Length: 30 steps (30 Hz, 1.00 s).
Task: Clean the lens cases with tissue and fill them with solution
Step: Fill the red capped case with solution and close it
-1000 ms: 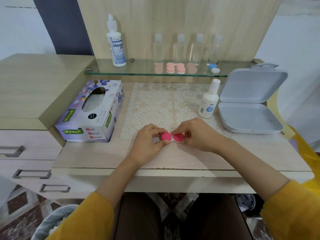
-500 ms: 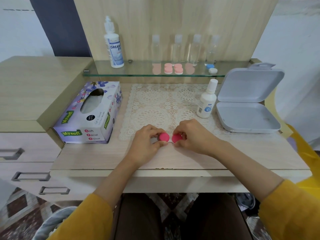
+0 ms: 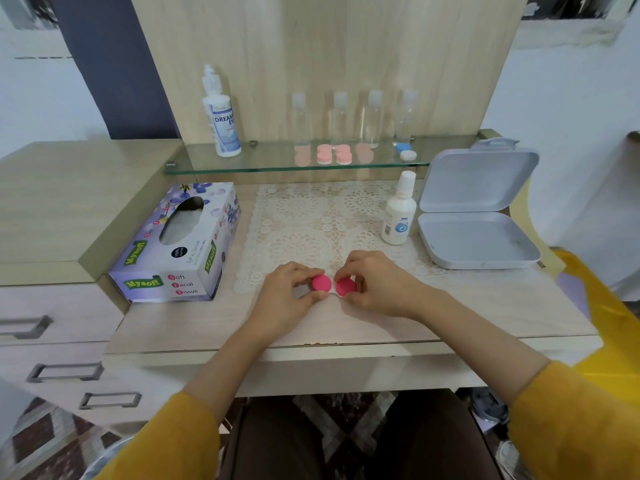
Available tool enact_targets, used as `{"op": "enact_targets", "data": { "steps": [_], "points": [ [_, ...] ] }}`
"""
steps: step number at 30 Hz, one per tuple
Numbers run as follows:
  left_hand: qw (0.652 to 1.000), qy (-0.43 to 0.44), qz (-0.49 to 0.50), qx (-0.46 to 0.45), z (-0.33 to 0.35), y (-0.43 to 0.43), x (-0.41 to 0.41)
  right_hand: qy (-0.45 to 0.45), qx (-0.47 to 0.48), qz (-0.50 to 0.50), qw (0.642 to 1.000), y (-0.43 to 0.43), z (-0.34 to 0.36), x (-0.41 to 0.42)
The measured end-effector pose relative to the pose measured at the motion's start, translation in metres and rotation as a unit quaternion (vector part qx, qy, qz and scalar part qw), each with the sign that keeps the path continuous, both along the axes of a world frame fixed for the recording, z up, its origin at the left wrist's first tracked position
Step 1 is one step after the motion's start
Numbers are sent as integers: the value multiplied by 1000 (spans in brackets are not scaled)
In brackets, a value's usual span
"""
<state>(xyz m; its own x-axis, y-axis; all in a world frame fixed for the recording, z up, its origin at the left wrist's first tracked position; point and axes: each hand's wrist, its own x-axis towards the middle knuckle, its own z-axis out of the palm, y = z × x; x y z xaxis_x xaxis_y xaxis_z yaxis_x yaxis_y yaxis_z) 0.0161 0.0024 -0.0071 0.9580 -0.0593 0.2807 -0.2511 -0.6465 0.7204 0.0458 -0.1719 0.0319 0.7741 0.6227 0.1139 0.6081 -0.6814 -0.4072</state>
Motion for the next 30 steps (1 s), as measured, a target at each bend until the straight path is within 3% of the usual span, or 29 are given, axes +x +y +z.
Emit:
{"op": "enact_targets", "data": {
  "steps": [5,13,20,30],
  "points": [
    [1000,-1,-1,-8,7,5,5,-3,17,-13,1000,-10,7,-2],
    [992,-15,10,124,13,2,40,-62,125,-89,986,-29,64,13],
    [979,36,8,201,8,5,71,-104,208,-172,957,-51,109,66],
    [983,-4,2,186,-11,14,77,-149,-1,-264,953,-44,104,142]
  ]
}}
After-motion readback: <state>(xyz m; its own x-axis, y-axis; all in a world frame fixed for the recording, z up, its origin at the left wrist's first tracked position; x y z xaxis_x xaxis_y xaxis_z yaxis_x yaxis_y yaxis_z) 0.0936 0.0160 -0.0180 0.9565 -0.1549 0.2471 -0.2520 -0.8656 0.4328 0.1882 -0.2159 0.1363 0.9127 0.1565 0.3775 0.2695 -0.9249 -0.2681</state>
